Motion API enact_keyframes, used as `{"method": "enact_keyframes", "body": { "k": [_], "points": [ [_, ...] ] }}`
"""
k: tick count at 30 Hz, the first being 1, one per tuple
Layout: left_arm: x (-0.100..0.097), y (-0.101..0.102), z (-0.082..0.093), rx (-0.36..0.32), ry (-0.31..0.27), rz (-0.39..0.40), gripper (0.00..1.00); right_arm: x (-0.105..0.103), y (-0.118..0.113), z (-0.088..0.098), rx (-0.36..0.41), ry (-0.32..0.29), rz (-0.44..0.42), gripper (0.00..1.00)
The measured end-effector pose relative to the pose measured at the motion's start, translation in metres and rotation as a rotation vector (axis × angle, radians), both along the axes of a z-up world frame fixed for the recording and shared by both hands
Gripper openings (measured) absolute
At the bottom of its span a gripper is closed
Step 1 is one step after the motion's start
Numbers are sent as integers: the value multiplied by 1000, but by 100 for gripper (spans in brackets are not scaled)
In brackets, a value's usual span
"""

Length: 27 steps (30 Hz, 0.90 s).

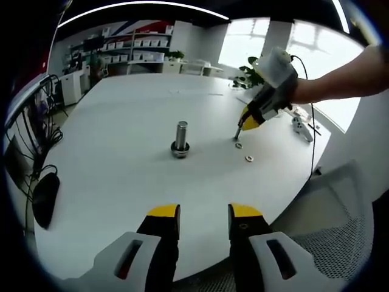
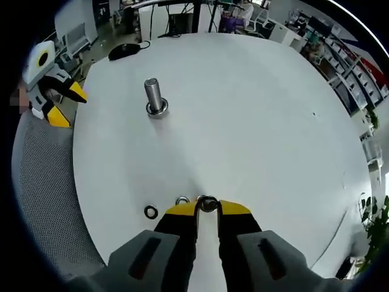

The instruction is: Place the washer onto the threaded stud by aligning its center hole with the stud, sliding it down to the base, and recovering from edge contact or off-axis alignment until the washer reaches the visible bottom stop.

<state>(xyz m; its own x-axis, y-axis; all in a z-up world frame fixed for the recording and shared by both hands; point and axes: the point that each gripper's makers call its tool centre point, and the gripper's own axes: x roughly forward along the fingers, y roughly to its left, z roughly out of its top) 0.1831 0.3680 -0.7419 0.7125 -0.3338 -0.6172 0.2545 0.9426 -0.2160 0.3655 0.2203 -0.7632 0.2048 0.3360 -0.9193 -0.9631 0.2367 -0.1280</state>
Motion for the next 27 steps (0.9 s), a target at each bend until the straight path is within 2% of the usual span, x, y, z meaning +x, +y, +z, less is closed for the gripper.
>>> {"method": "enact_keyframes", "body": {
  "k": [11,19,27],
  "points": [
    [0,1,-1,1,0,2,29,3,0,-22,-50,45,0,14],
    [0,1,-1,2,2,3,29,1,-2,-28,-64,86,-30,14],
    [0,1,0,2,0,4,29,-1,-4,-27,-65,96,-42,15]
  ]
}}
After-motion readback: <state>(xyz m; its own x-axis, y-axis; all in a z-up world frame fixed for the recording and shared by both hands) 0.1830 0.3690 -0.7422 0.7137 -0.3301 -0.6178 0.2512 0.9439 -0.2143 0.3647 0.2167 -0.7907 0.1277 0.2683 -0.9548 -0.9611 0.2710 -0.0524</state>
